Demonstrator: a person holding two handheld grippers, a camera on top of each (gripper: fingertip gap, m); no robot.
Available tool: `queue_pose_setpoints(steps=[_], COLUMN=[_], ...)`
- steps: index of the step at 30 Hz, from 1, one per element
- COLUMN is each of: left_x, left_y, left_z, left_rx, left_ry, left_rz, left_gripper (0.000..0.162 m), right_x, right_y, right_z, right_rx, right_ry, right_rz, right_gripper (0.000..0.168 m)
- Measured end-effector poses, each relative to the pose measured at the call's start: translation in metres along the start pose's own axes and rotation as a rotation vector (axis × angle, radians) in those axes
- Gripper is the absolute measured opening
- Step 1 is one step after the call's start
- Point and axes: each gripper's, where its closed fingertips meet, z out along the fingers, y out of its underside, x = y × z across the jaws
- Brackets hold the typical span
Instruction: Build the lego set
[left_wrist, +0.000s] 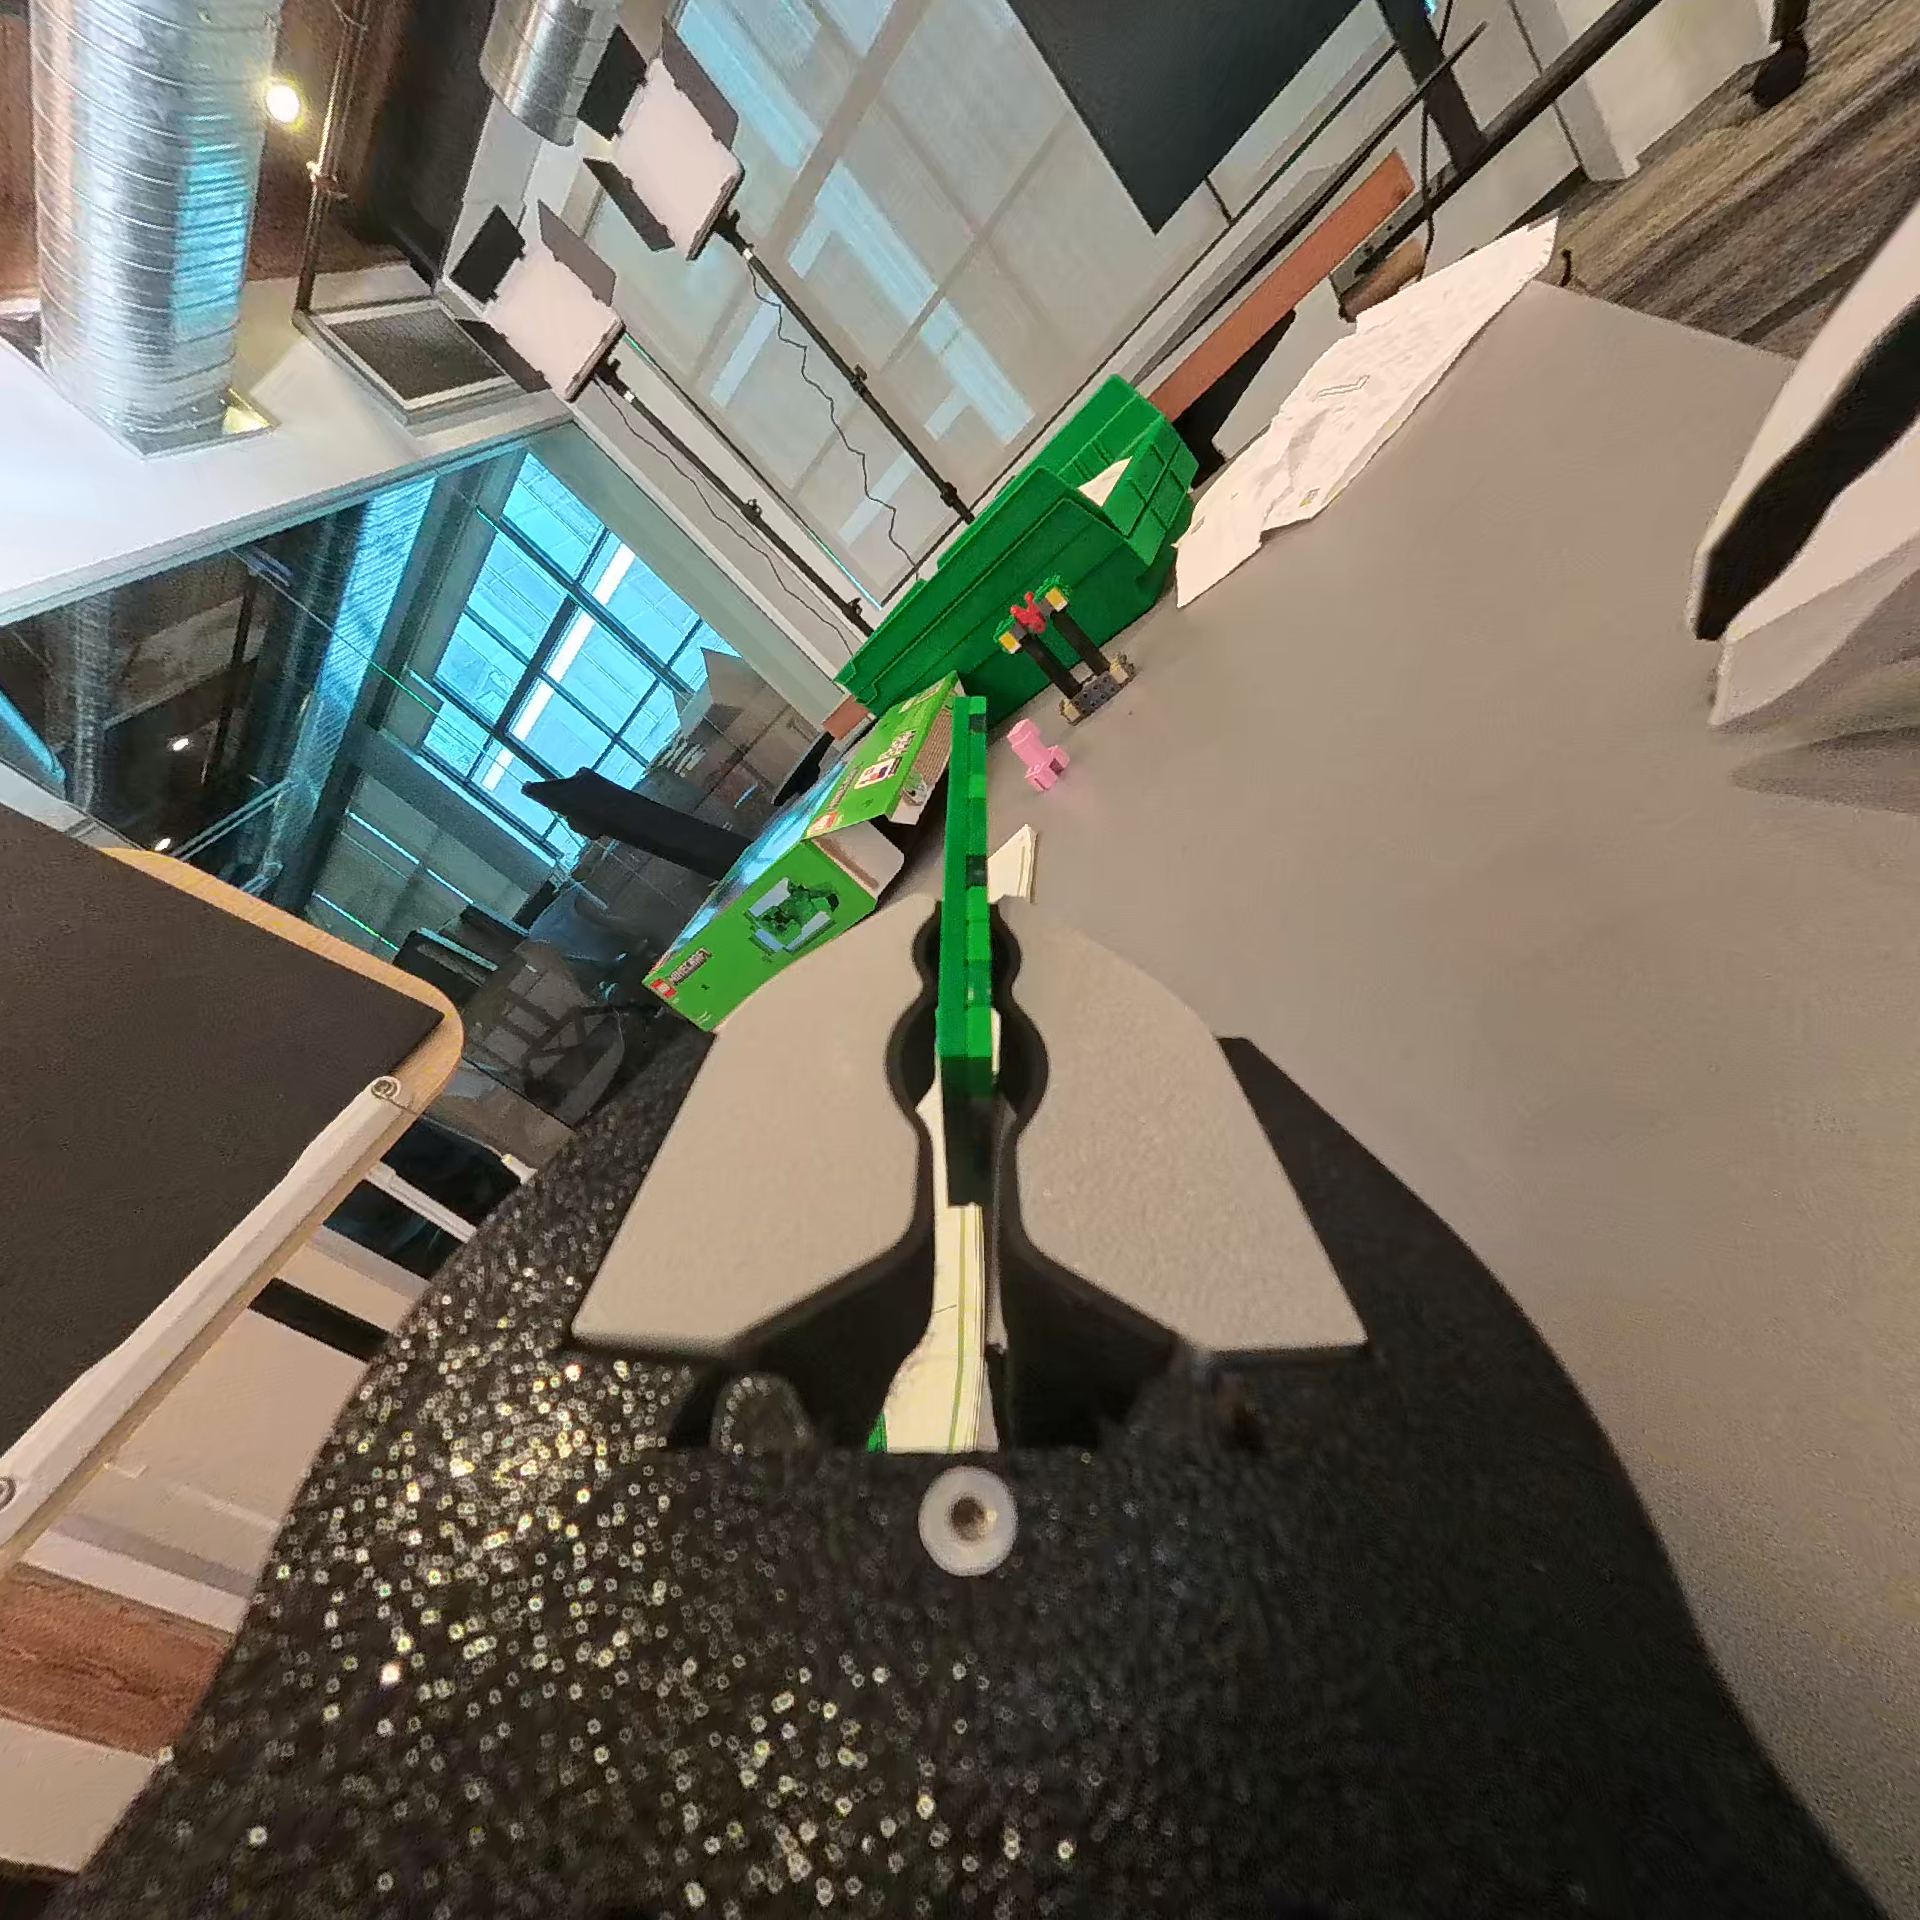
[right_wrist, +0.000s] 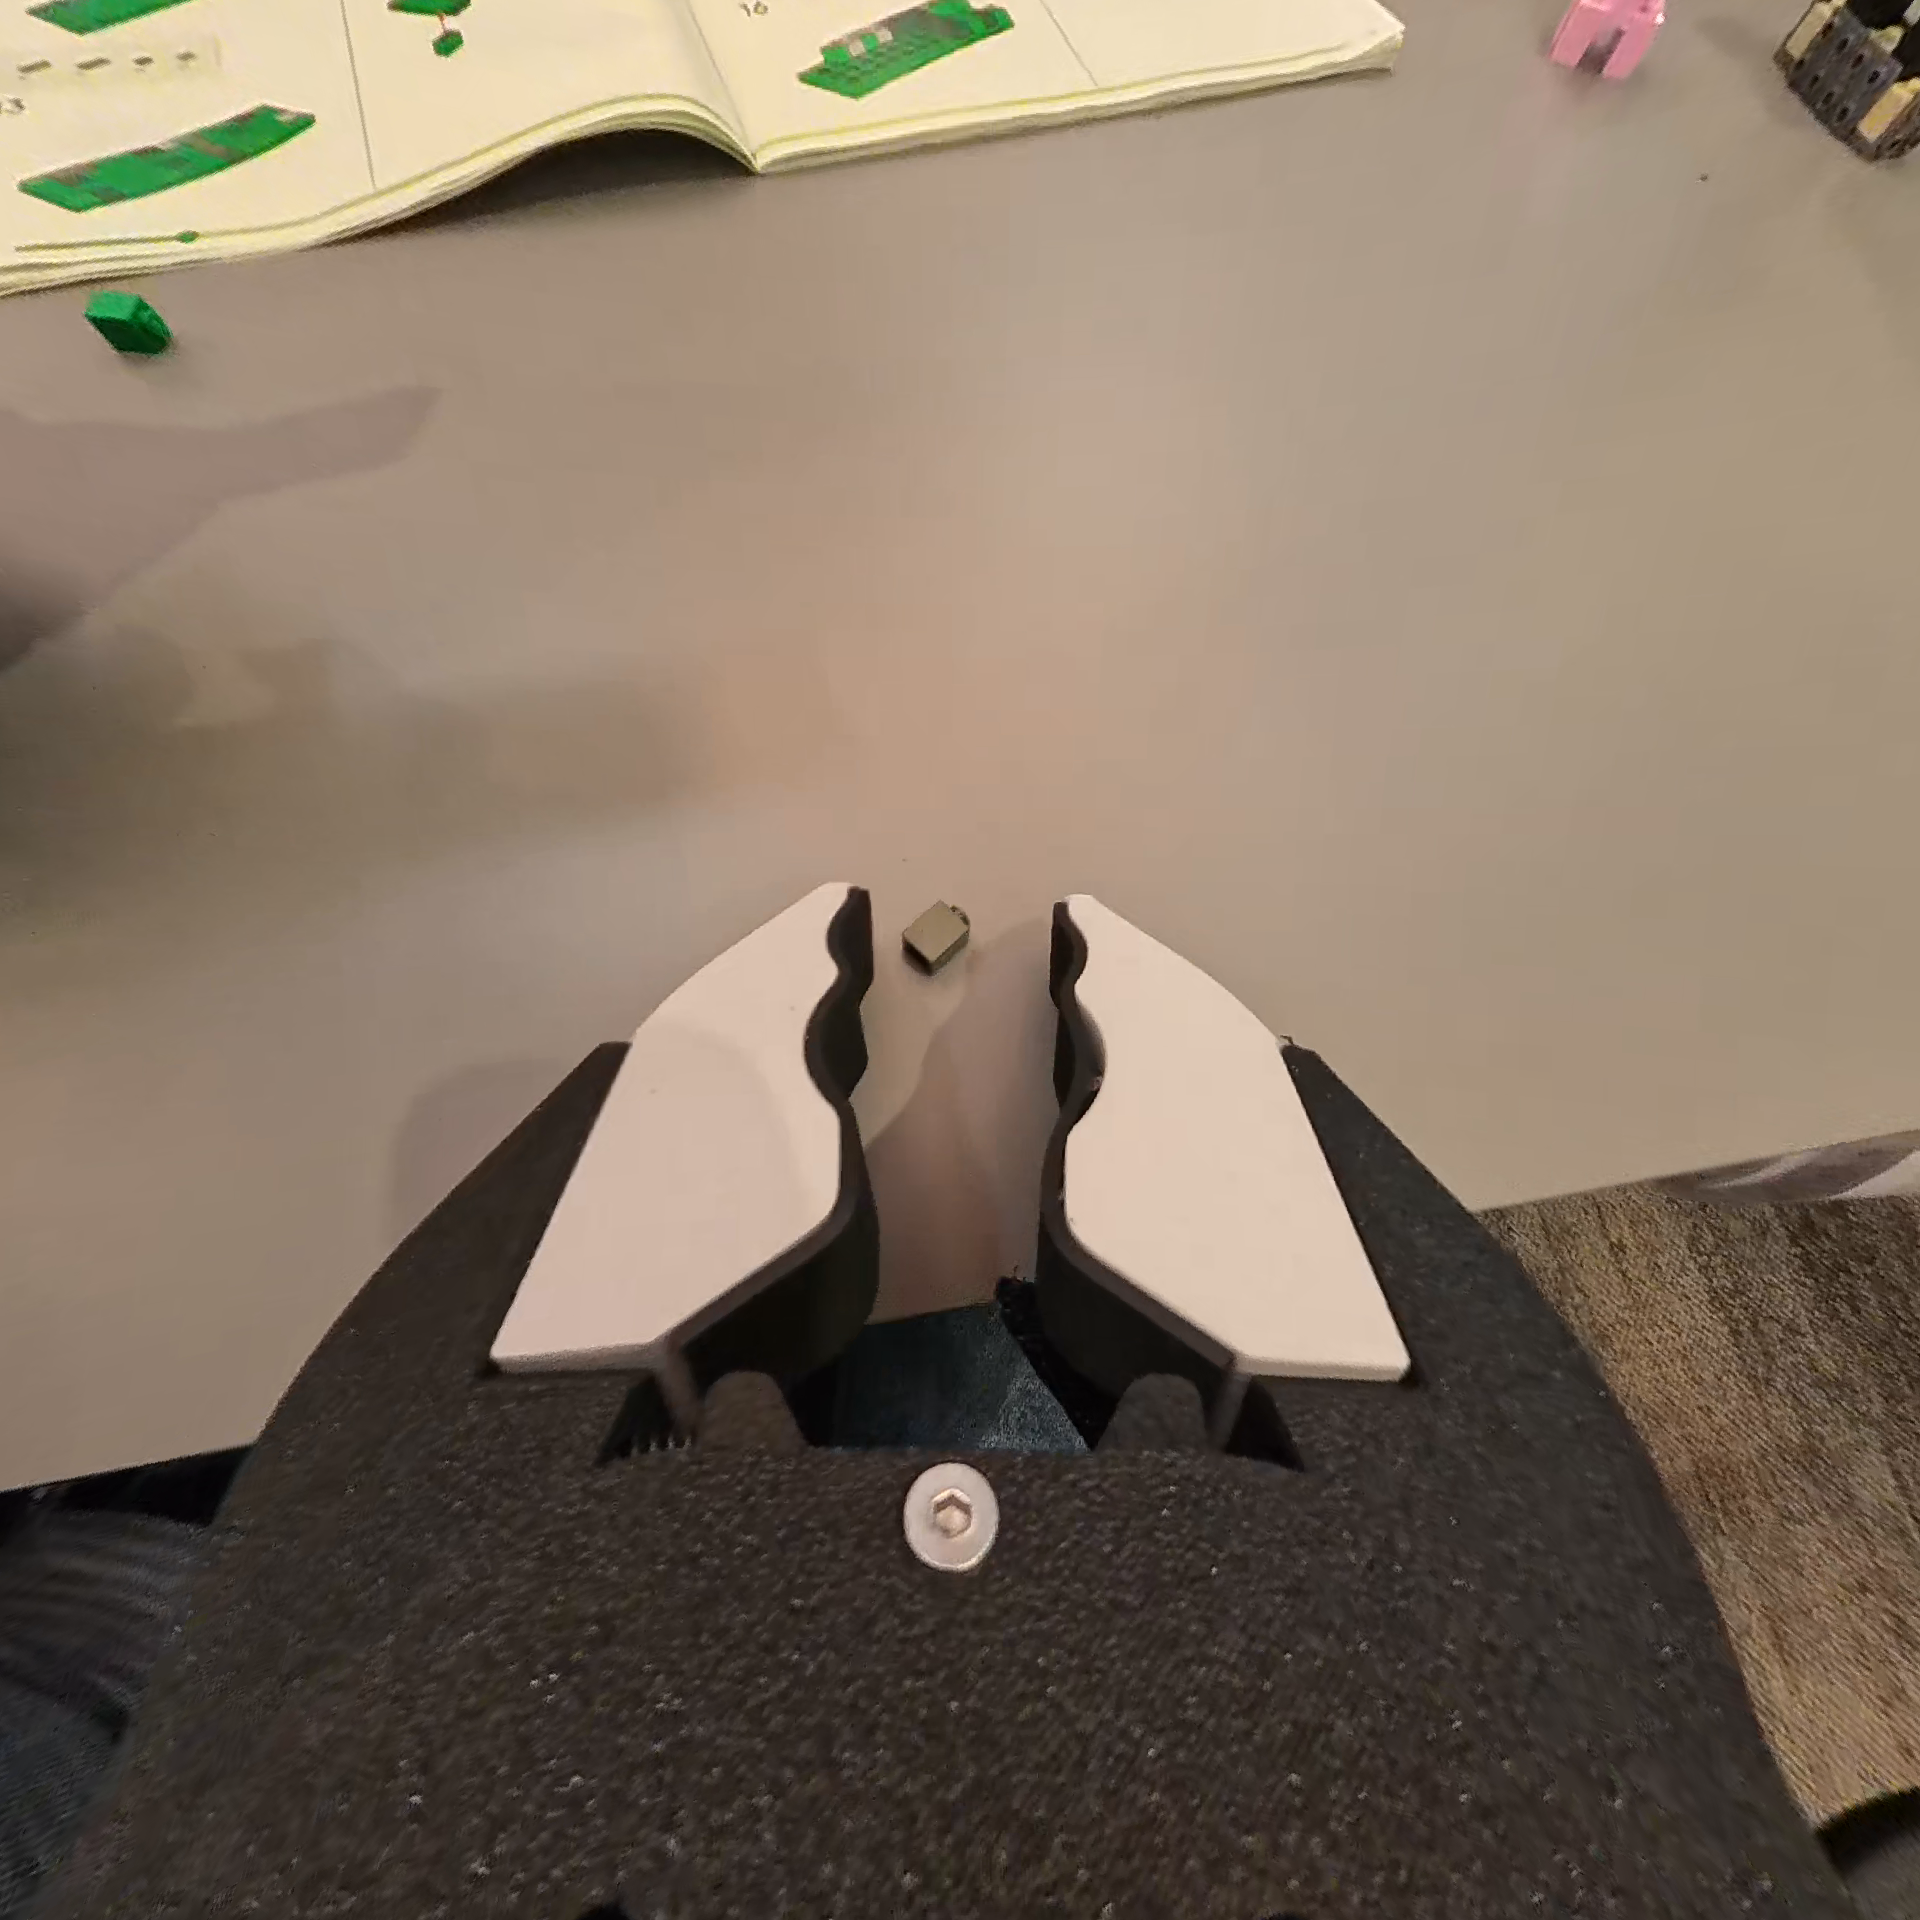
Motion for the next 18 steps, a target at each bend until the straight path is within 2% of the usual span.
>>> queue_pose_setpoints(steps=[5, 14, 18], left_x=[0.0, 0.0, -0.001], left_y=[0.002, 0.005, 0.007], left_z=[-0.001, -0.002, -0.002], left_rx=[-0.009, -0.019, -0.022], left_ry=[0.006, 0.015, 0.011], left_rz=[-0.005, -0.015, -0.02], left_gripper=[0.006, 0.006, 0.006], right_x=[-0.006, -0.003, -0.006], right_y=[0.006, 0.003, -0.002], right_z=[-0.003, 0.002, 0.008], right_rx=[-0.038, -0.048, -0.05], right_ry=[-0.036, -0.055, -0.127], right_rz=[0.013, -0.011, -0.107], right_gripper=[0.014, 0.011, 0.011])
